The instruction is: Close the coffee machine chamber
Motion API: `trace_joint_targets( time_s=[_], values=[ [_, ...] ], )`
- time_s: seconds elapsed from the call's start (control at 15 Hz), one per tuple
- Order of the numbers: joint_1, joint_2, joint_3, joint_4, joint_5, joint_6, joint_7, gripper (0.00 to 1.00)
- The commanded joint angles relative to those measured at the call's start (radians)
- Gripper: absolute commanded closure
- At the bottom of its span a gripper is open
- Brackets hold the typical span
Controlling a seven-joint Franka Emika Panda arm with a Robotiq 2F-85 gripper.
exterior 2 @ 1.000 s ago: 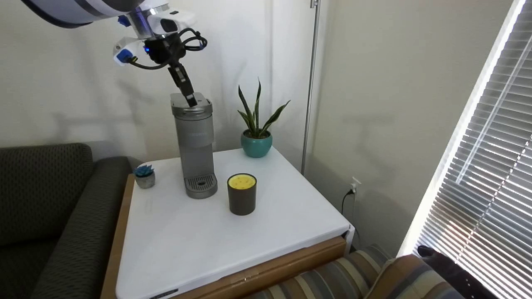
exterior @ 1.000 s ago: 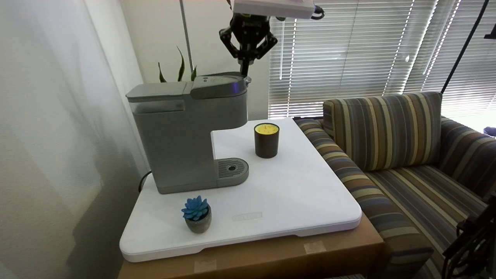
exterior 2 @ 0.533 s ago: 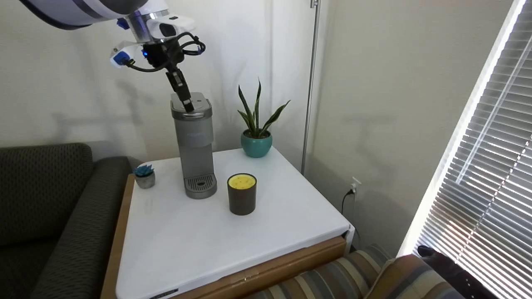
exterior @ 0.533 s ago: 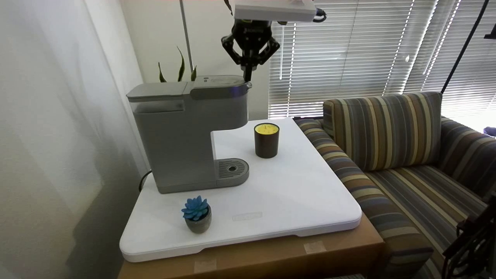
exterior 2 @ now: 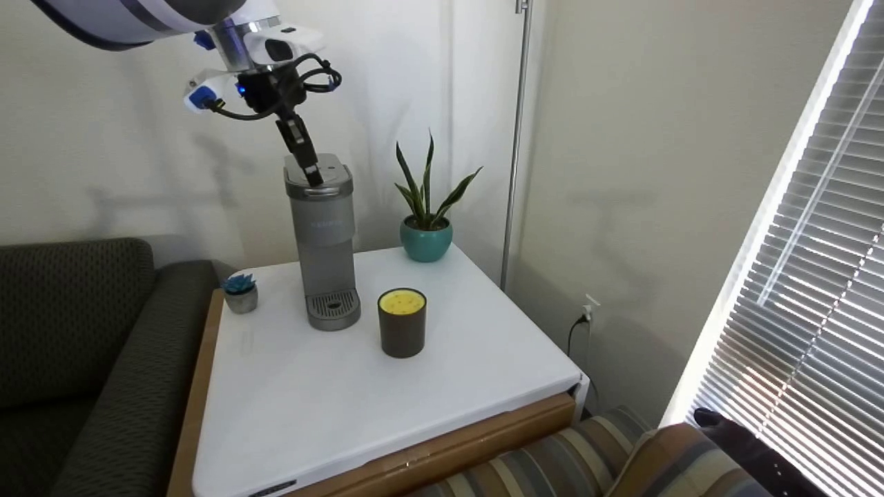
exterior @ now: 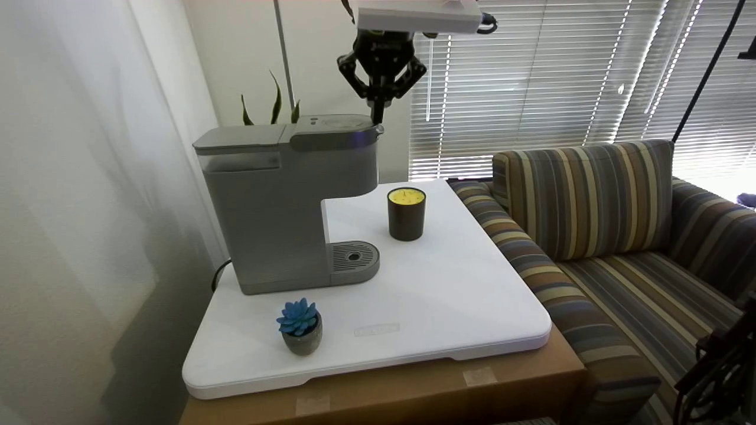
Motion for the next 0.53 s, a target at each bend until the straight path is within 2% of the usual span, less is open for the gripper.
trace_joint_targets(
  time_s=[0.0, 0.07, 0.47],
  values=[
    [-0.003, 0.028, -0.006, 0.002, -0.041, 0.009, -0.006, 1.0],
    [0.017, -0.024, -0.004, 0.004, -0.058, -0.03, 0.014, 1.0],
    [0.039, -0.101, 0.008, 0.005, -0.154, -0.038, 0.031, 1.0]
  ],
)
